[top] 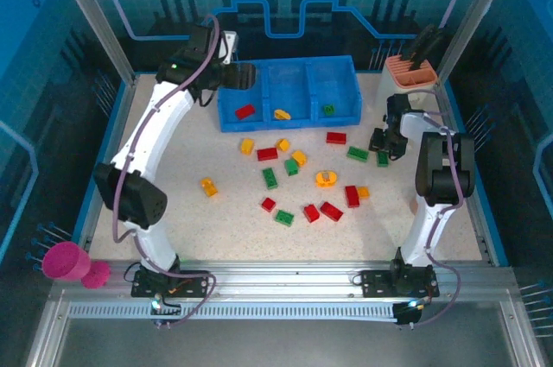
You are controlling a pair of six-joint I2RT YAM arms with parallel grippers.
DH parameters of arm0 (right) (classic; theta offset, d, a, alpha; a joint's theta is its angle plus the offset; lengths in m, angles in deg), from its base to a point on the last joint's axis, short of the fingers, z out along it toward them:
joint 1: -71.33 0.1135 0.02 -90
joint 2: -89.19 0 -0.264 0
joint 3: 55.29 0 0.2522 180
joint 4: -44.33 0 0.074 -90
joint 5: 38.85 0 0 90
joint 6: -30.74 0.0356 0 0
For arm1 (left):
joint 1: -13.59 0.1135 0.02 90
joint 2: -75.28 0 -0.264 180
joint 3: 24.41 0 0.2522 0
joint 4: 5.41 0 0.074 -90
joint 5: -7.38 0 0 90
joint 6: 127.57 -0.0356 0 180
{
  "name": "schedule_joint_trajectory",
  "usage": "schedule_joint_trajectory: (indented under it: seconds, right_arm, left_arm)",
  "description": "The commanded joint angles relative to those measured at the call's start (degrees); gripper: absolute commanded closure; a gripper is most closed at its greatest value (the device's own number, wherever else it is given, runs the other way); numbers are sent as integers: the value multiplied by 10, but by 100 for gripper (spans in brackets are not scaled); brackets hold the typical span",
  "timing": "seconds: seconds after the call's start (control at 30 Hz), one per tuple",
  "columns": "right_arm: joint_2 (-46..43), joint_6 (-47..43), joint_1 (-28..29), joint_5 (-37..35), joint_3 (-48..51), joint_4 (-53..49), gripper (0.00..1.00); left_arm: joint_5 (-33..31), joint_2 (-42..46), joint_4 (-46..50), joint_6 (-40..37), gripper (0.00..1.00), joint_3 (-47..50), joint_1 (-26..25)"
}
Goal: Sort the legos into containers by color
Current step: Pick up the lego from the middle-right of the table, then place the lego in the container.
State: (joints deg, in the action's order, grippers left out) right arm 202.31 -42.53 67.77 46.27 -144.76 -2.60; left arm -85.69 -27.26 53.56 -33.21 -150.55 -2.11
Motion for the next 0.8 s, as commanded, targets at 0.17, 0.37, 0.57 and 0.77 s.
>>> schedule_joint_trajectory:
  seconds: [0.17, 0.37, 0.57, 0.77]
  right_arm:
    - [-20, -17, 13, -16, 50, -71, 68]
    - [-73, -30, 21, -24, 46, -100, 77]
    - [-147, -66, 75, -21, -42, -125, 77]
    - [-90, -121, 133, -58, -177, -100, 76]
  left_arm:
    - [-2, 95, 13, -13, 15, 102, 9]
    - [1, 137, 31, -29, 14, 136, 17]
    - [-12, 240, -36, -69, 9, 267, 23]
    - [-30, 344, -144, -105, 6, 405, 27]
